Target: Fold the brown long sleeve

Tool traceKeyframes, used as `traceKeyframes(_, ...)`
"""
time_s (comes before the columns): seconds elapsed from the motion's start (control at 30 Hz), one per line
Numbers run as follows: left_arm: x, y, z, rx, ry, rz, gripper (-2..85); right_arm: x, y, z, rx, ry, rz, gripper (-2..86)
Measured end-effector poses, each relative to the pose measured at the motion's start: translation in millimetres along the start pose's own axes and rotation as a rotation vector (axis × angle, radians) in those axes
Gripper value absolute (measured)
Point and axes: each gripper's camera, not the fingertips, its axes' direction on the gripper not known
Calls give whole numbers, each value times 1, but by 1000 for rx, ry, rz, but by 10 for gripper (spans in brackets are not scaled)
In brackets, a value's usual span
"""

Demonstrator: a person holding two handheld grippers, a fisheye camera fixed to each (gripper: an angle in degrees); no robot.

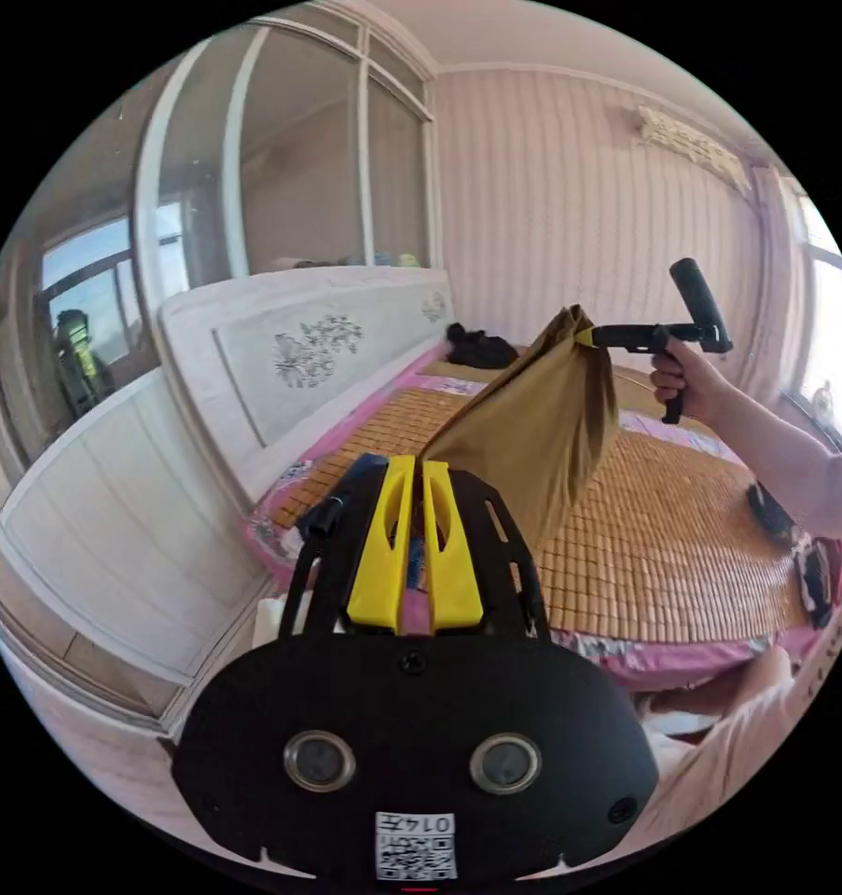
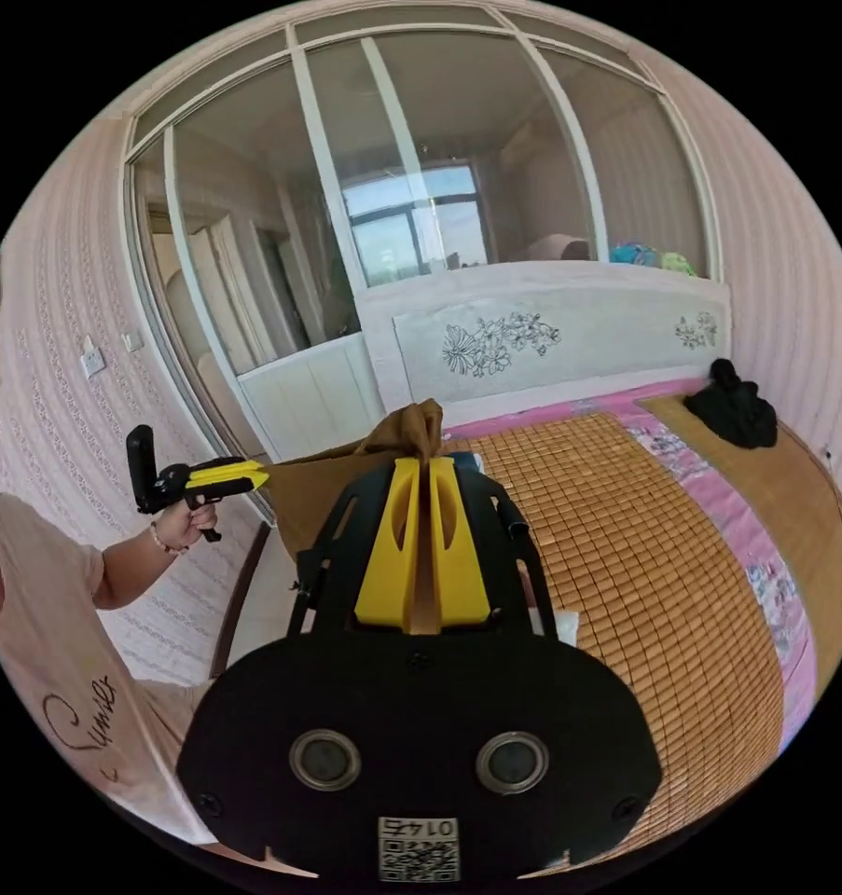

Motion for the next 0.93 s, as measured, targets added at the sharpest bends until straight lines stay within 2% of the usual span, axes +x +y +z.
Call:
traceKeyframes(0.03, -24, -9, 19, -29, -65, -67, 23, 14, -43, 49, -85, -30, 44, 25)
traceKeyframes(0.1, -61, -12, 53, -119, -122, -207, 58, 28, -88, 124, -220, 55, 78, 39)
traceKeyframes(0.13, -80, -9, 74, -204, -133, -256, 74, 34, -98, 171, -360, 159, 90, 39)
traceKeyframes(0.17, -90, 0, 87, -255, -176, -276, 79, 37, -95, 204, -481, 293, 118, 39)
traceKeyframes(0.23, -99, 18, 95, -305, -210, -319, 83, 34, -73, 223, -517, 309, 106, 36)
traceKeyframes(0.3, -100, 40, 89, -312, -181, -349, 83, 32, -34, 216, -504, 227, 89, 32)
traceKeyframes(0.37, -90, 70, 70, -299, -154, -358, 80, 33, 54, 179, -490, 131, 107, 31)
traceKeyframes(0.5, -49, 106, 40, -290, -32, -304, 63, 32, 236, 88, -598, 213, 277, 30)
traceKeyframes(0.57, 2, 118, 35, -286, 72, -172, 50, 18, 351, -9, -519, 268, 545, 25)
traceKeyframes(0.6, 17, 120, 37, -298, 108, -132, 49, 12, 377, -35, -480, 285, 623, 25)
traceKeyframes(0.67, 86, 118, 51, -355, 304, -6, 49, -29, 471, -134, -287, 438, 892, 23)
traceKeyframes(0.77, 194, 102, 55, -320, 580, 216, 48, -102, 557, -225, -29, 657, 1069, 33)
traceKeyframes(0.87, 311, 83, 43, -267, 827, 473, 52, -170, 621, -274, 188, 836, 1158, 51)
traceKeyframes(0.93, 376, 74, 28, -241, 963, 588, 55, -204, 652, -287, 260, 943, 1176, 64)
